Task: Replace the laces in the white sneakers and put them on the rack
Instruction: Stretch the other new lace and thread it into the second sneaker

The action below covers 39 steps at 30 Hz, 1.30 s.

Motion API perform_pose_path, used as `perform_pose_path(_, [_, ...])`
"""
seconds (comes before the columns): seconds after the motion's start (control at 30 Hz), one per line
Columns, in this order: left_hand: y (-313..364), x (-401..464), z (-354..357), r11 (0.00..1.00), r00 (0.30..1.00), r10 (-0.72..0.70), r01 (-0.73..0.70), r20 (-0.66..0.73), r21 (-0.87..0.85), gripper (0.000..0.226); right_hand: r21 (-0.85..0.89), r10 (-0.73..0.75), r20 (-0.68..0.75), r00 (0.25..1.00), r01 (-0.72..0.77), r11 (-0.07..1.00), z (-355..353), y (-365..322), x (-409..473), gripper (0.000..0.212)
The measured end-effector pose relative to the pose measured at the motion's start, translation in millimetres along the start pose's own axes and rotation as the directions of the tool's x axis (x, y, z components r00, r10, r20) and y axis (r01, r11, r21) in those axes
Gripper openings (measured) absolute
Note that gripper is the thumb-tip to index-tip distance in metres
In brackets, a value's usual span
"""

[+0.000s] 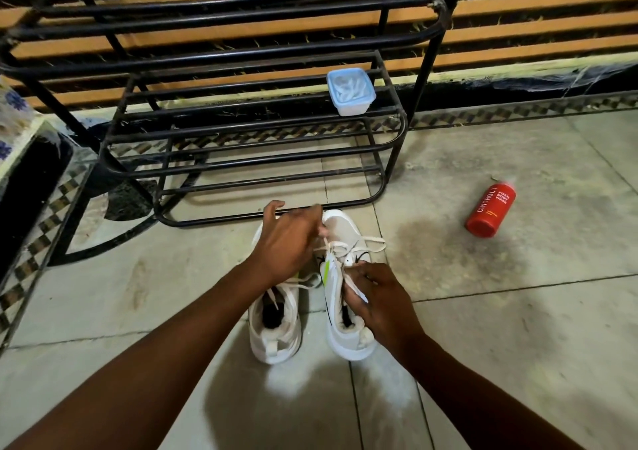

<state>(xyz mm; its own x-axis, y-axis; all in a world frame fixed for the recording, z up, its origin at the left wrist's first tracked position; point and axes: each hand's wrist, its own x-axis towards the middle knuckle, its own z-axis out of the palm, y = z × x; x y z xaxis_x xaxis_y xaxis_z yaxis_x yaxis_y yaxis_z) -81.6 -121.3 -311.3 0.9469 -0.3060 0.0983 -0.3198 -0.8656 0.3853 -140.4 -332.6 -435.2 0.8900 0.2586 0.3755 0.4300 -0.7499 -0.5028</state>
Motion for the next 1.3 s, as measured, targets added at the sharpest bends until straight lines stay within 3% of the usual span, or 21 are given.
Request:
perform_pose_path(0.03, [0,-3,0,0.959,0.994,-0.097,0.080,-0.048,-0.272,0.015,-0.005,-0.008,0.004,1.000,0.008,1.000,-1,0,0,0.041])
perform_pose_path(0.1, [5,-5,-7,0.655,0.949,-0.310,0.171,-0.055,-0.736,0.020,-0.019,-0.022,0.004,1.000,0.022,1.000,-2,0,-1,0.041])
perform_pose_path(0.17, [8,-1,-22,0.423,0.916,-0.398,0.130,-0.055,-0.897,0.025,-0.035,-0.035,-0.001,0.999,0.035,0.999,-3,-3,0,0.041])
perform_pose_path(0.2, [8,1,-32,0.377,0.897,-0.436,0.110,-0.072,-0.919,0.026,-0.051,-0.046,-0.007,0.999,0.046,0.998,-4,-4,1,0.040])
perform_pose_path(0.23, [7,4,-42,0.378,0.887,-0.451,0.088,-0.100,-0.922,0.027,-0.072,-0.061,-0.016,0.998,0.060,0.996,-4,-5,1,0.040])
perform_pose_path(0.3, [1,6,-62,0.619,0.900,-0.363,0.041,-0.240,-0.784,0.028,-0.111,-0.083,-0.026,0.996,0.079,0.991,-4,-6,4,0.038])
perform_pose_path(0.37, [-4,6,-81,0.890,0.924,-0.166,-0.009,-0.344,-0.456,0.028,-0.127,-0.078,-0.025,0.997,0.074,0.989,-5,-6,6,0.037])
perform_pose_path(0.43, [-3,7,-97,0.970,0.930,-0.031,-0.061,-0.367,-0.236,0.022,-0.131,-0.067,-0.023,0.997,0.063,0.989,-5,-7,6,0.037])
perform_pose_path(0.53, [-4,10,-115,0.997,0.906,0.041,-0.067,-0.422,-0.047,0.013,-0.128,-0.072,-0.033,0.997,0.067,0.989,-4,-6,5,0.038])
perform_pose_path(0.7, [-5,1,-119,0.996,0.925,0.082,-0.069,-0.370,0.049,0.014,-0.122,-0.056,-0.066,0.996,0.048,0.991,-2,-6,3,0.039])
perform_pose_path(0.83, [3,-4,-121,0.996,0.953,0.011,0.018,-0.302,0.093,0.013,-0.126,-0.048,-0.055,0.997,0.041,0.991,-2,-6,3,0.040])
perform_pose_path(0.93, [6,-6,-120,0.977,0.966,-0.118,0.154,-0.232,0.146,0.010,-0.110,-0.026,-0.048,0.998,0.021,0.994,-3,-8,4,0.040])
perform_pose_path(1.03, [8,-12,-112,0.910,0.935,-0.353,0.337,0.024,0.242,0.011,-0.072,0.002,-0.021,1.000,-0.003,0.997,-4,-8,4,0.040])
perform_pose_path(1.1, [7,-21,-97,0.898,0.880,-0.396,0.313,0.263,0.308,0.007,-0.049,0.006,0.004,1.000,-0.006,0.999,-6,-6,5,0.040])
perform_pose_path(1.2, [-2,-30,-73,0.950,0.831,-0.312,0.262,0.461,0.171,0.010,-0.043,-0.014,0.032,0.999,0.016,0.999,-9,-5,6,0.040])
perform_pose_path(1.3, [-4,-29,-53,0.973,0.901,-0.208,0.232,0.380,-0.016,0.030,-0.051,-0.017,0.062,0.998,0.020,0.998,-11,-5,8,0.040])
